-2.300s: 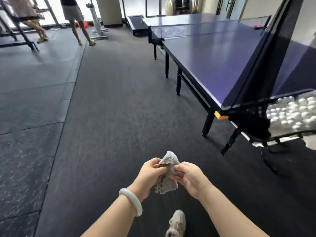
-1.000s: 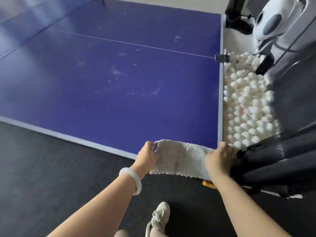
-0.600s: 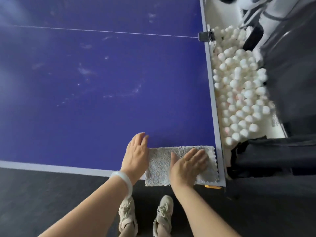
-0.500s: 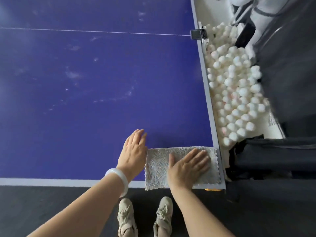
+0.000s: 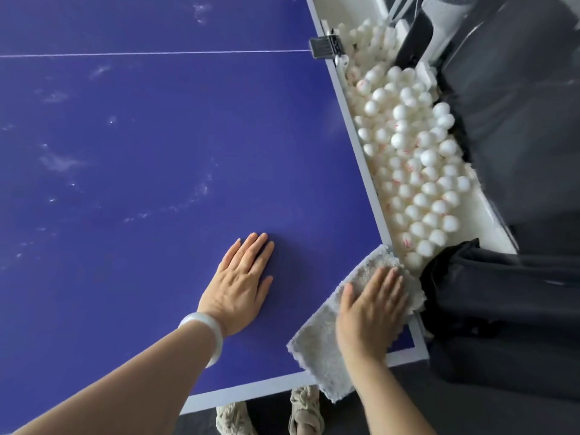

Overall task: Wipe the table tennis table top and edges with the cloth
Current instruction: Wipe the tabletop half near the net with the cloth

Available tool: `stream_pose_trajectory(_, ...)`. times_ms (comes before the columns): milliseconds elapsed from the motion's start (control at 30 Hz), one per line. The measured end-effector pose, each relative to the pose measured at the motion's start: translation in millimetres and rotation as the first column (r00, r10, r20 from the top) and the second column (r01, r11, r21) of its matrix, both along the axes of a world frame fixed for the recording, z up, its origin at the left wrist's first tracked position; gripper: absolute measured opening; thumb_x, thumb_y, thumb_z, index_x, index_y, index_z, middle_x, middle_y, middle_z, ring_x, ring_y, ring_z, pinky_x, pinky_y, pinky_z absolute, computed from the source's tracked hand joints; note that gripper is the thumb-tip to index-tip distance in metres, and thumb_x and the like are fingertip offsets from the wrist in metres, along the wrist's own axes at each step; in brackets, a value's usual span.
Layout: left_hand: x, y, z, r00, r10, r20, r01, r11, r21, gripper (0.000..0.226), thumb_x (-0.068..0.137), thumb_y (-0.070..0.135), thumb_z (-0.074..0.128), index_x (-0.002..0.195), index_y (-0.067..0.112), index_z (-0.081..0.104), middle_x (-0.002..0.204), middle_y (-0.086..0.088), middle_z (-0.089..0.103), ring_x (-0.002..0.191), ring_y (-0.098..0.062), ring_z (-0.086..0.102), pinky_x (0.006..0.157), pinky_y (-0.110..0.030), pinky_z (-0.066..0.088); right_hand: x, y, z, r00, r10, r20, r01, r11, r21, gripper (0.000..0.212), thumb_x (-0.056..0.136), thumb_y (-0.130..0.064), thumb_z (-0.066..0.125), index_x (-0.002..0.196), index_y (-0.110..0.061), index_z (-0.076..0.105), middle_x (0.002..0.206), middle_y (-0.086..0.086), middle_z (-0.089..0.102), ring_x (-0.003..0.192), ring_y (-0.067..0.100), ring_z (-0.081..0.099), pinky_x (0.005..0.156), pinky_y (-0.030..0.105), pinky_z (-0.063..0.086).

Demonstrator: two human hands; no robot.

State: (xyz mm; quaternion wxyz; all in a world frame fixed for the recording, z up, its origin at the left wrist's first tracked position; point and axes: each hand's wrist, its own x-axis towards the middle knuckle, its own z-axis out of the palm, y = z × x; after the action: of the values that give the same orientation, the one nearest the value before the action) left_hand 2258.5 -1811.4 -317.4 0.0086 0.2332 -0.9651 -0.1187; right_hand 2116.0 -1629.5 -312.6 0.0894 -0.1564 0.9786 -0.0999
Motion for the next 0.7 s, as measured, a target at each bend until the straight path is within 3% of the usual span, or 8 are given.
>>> stream_pose_trajectory(100, -0.7, -1.5, 1.8, 1.000, -0.011, -0.020, 0.011, 0.999, 0.037, 0.057, 0.101, 0.032, 0.026, 0.151, 0.008, 0.036, 0.159, -0.008, 0.031, 0.149, -0.024, 0.025, 0.122, -0.041, 0.012, 23.4, -18.5, -3.7, 0.985, 0.139, -0.101, -0.134, 0.989, 0.057, 0.076, 0.099, -0.048, 0.027, 0.157, 0.000, 0.017, 0.164, 0.022, 0.015, 0.153, 0.037, 0.013, 0.123, 0.054, 0.011)
stream_pose_trajectory(200, 0.6, -2.4, 3.6, 0.999, 0.004, -0.036, -0.002, 0.998, 0.059, 0.054, 0.102, 0.024, 0.025, 0.152, 0.009, 0.034, 0.160, -0.007, 0.029, 0.150, -0.023, 0.022, 0.123, -0.040, 0.011, 66.0, -2.4, -19.3, 0.841, 0.532, -0.103, -0.529, 0.847, 0.052, 0.071, 0.102, -0.047, 0.027, 0.159, -0.005, 0.016, 0.166, 0.016, 0.012, 0.154, 0.032, 0.009, 0.124, 0.052, 0.012)
stream_pose_trajectory(267, 0.4, -3.3, 3.3, 0.999, 0.009, -0.046, -0.006, 0.997, 0.077, 0.052, 0.102, 0.020, 0.029, 0.153, 0.010, 0.033, 0.161, -0.006, 0.028, 0.151, -0.022, 0.020, 0.124, -0.040, 0.011, 47.1, 13.5, -20.5, 0.763, 0.643, -0.064, -0.642, 0.766, 0.043, 0.065, 0.105, -0.046, 0.020, 0.160, -0.011, 0.014, 0.168, 0.008, 0.008, 0.155, 0.025, 0.007, 0.123, 0.050, 0.016)
stream_pose_trajectory(400, 1.3, -2.4, -0.3, 0.998, 0.000, -0.058, 0.003, 0.998, 0.061, 0.053, 0.101, 0.019, 0.029, 0.153, 0.009, 0.032, 0.161, -0.007, 0.027, 0.151, -0.022, 0.020, 0.123, -0.040, 0.011, -37.4, 17.3, -12.7, 0.873, 0.474, -0.117, -0.460, 0.878, 0.130, 0.064, 0.102, -0.037, 0.011, 0.157, -0.005, 0.019, 0.166, 0.012, 0.011, 0.154, 0.028, 0.012, 0.123, 0.049, 0.017)
stream_pose_trajectory(500, 0.0, -2.1, -1.8, 0.998, -0.001, -0.059, 0.005, 0.998, 0.059, 0.053, 0.101, 0.019, 0.029, 0.154, 0.010, 0.030, 0.162, -0.006, 0.025, 0.151, -0.022, 0.018, 0.124, -0.041, 0.010, -30.4, -9.5, -6.4, 0.953, 0.280, -0.115, -0.271, 0.958, 0.093, 0.071, 0.098, -0.042, 0.014, 0.158, -0.005, 0.020, 0.165, 0.014, 0.013, 0.154, 0.031, 0.013, 0.124, 0.050, 0.014)
stream_pose_trajectory(567, 0.3, -1.7, -1.6, 0.998, 0.003, -0.068, 0.002, 0.998, 0.066, 0.053, 0.102, 0.020, 0.027, 0.154, 0.010, 0.028, 0.162, -0.006, 0.024, 0.152, -0.021, 0.016, 0.124, -0.039, 0.007, 14.1, -10.2, -11.8, 0.921, 0.370, -0.121, -0.362, 0.929, 0.077, 0.070, 0.100, -0.046, 0.022, 0.159, -0.008, 0.020, 0.166, 0.014, 0.015, 0.154, 0.032, 0.013, 0.124, 0.052, 0.014)
stream_pose_trajectory(633, 0.8, -1.4, -0.6, 0.998, -0.002, -0.062, 0.006, 0.998, 0.067, 0.054, 0.102, 0.020, 0.024, 0.154, 0.010, 0.029, 0.162, -0.006, 0.025, 0.151, -0.021, 0.016, 0.123, -0.039, 0.007, 45.8, 8.4, -15.9, 0.815, 0.568, -0.117, -0.563, 0.823, 0.074, 0.069, 0.103, -0.050, 0.025, 0.160, -0.012, 0.016, 0.168, 0.009, 0.012, 0.155, 0.029, 0.009, 0.123, 0.054, 0.014)
stream_pose_trajectory(700, 1.5, -2.8, 1.4, 0.998, -0.007, -0.066, 0.012, 0.998, 0.067, 0.054, 0.101, 0.020, 0.024, 0.153, 0.008, 0.032, 0.160, -0.008, 0.029, 0.150, -0.023, 0.021, 0.122, -0.040, 0.009, 30.9, 20.9, -16.9, 0.745, 0.659, -0.101, -0.657, 0.752, 0.057, 0.066, 0.104, -0.051, 0.026, 0.160, -0.016, 0.016, 0.168, 0.003, 0.010, 0.155, 0.025, 0.008, 0.121, 0.056, 0.017)
